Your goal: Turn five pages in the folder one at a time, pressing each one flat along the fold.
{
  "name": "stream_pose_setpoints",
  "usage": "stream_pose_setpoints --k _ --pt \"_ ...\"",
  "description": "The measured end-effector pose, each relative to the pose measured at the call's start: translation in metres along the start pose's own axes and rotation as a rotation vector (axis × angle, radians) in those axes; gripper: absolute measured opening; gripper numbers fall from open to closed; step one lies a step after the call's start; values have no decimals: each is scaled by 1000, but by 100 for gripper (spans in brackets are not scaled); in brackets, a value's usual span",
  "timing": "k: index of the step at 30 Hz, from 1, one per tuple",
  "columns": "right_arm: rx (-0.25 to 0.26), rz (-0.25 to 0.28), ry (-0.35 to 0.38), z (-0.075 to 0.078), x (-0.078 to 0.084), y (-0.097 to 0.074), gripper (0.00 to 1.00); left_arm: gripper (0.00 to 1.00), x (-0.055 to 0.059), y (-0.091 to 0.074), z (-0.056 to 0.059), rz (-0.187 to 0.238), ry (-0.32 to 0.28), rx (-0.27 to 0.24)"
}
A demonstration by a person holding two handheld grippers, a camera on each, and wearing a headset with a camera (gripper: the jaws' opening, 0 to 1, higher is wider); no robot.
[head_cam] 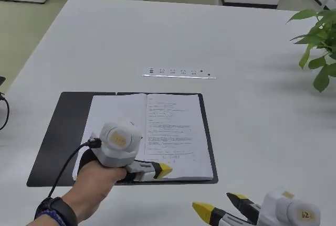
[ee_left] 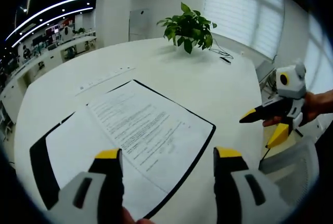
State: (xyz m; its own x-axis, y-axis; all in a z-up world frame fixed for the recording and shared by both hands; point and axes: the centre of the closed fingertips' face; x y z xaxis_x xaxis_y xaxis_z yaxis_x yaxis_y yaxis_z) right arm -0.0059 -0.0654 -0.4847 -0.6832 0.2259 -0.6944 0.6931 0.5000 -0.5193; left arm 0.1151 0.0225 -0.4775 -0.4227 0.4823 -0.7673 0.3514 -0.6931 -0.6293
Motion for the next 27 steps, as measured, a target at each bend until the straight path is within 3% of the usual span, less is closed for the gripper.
stream_pose_setpoints --k 18,23,27 --pt "3 -33 -1 9 8 -6 70 68 -2 64 21 7 -18 -3" --pt "2 -45 -2 9 11 -8 70 68 8 82 39 -26 72 25" --pt "3 -49 3 10 13 -8 69 69 5 90 40 -19 49 13"
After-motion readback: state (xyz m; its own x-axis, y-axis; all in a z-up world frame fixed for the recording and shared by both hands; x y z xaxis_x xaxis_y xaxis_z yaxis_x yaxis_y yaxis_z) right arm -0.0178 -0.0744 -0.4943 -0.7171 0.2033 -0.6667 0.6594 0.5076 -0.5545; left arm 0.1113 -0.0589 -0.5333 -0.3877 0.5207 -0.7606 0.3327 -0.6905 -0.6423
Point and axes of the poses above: the centre of the closed fingertips' face, and the gripper's own axes: y roughly forward along the fingers, z roughly to its right, x roughly out of its underside, and after that the axes turned 1 degree about -x, right-handed
